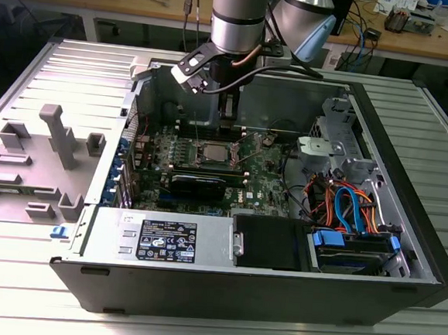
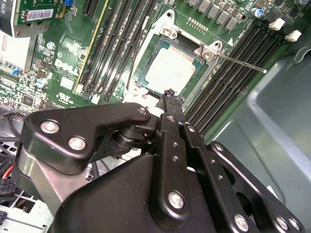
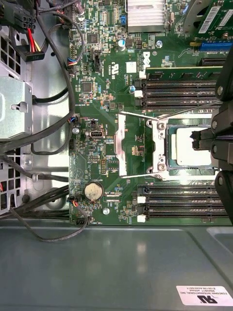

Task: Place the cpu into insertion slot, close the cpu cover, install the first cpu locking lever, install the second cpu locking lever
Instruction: 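Close the cpu cover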

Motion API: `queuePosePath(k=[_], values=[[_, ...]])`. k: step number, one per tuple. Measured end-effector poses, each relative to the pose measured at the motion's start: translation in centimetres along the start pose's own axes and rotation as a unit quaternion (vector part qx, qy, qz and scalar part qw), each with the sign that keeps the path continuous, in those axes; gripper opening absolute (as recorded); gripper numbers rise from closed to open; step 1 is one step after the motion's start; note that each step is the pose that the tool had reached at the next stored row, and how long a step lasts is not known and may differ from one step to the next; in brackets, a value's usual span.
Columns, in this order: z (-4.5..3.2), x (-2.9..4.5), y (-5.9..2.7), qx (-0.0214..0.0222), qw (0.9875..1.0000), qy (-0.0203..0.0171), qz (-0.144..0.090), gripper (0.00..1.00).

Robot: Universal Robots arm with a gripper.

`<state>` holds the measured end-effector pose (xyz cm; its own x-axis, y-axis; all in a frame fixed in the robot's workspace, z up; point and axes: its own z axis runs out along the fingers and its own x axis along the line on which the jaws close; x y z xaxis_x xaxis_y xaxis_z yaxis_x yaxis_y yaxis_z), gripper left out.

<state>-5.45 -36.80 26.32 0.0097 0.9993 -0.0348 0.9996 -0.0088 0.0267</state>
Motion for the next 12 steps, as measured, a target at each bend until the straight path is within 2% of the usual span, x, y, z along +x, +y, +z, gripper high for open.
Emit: queuePosePath(k=[12], values=[[-0.08,0.00,0.00,0.0000,1.0000,0.0000,0.000,0.11]])
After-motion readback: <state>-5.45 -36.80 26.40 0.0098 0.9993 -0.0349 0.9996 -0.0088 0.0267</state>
